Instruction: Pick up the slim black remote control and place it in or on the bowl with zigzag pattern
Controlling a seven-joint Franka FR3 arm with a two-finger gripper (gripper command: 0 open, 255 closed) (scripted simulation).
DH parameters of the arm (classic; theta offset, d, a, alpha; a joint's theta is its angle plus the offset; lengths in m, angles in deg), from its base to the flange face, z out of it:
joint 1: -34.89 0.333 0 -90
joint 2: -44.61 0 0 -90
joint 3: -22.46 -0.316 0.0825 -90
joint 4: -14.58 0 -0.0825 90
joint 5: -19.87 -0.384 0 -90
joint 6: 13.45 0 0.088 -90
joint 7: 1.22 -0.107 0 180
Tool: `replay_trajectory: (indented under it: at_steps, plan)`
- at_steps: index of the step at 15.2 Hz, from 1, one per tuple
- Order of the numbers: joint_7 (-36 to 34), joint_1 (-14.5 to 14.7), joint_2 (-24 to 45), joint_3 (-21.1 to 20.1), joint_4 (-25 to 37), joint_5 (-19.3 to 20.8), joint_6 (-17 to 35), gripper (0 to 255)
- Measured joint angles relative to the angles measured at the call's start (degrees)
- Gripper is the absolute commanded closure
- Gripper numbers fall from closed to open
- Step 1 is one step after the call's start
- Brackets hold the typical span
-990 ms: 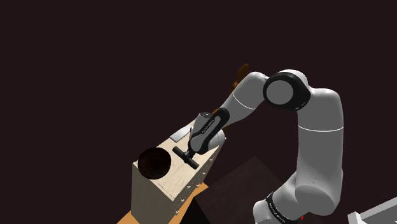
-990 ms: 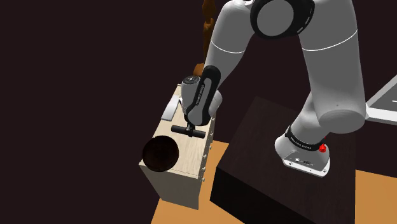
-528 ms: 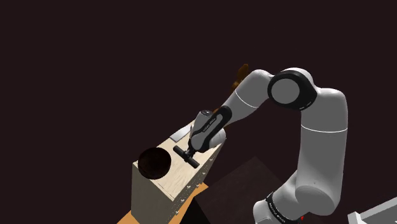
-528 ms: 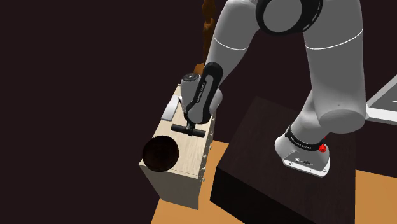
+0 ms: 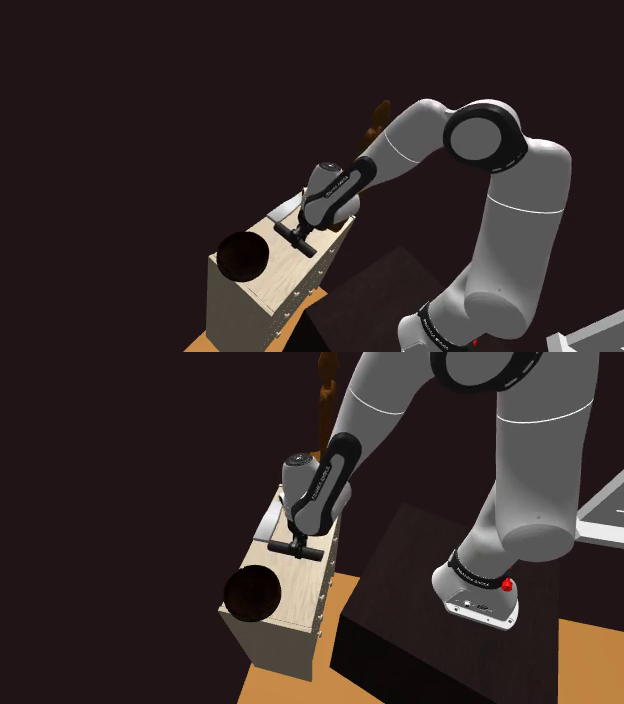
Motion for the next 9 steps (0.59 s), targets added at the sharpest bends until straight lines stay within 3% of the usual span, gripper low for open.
replay_trajectory:
  at_steps: [9]
  plan:
    - [-1.01, 0.34, -7.69, 0.42, -1.56, 0.55, -6.12, 255]
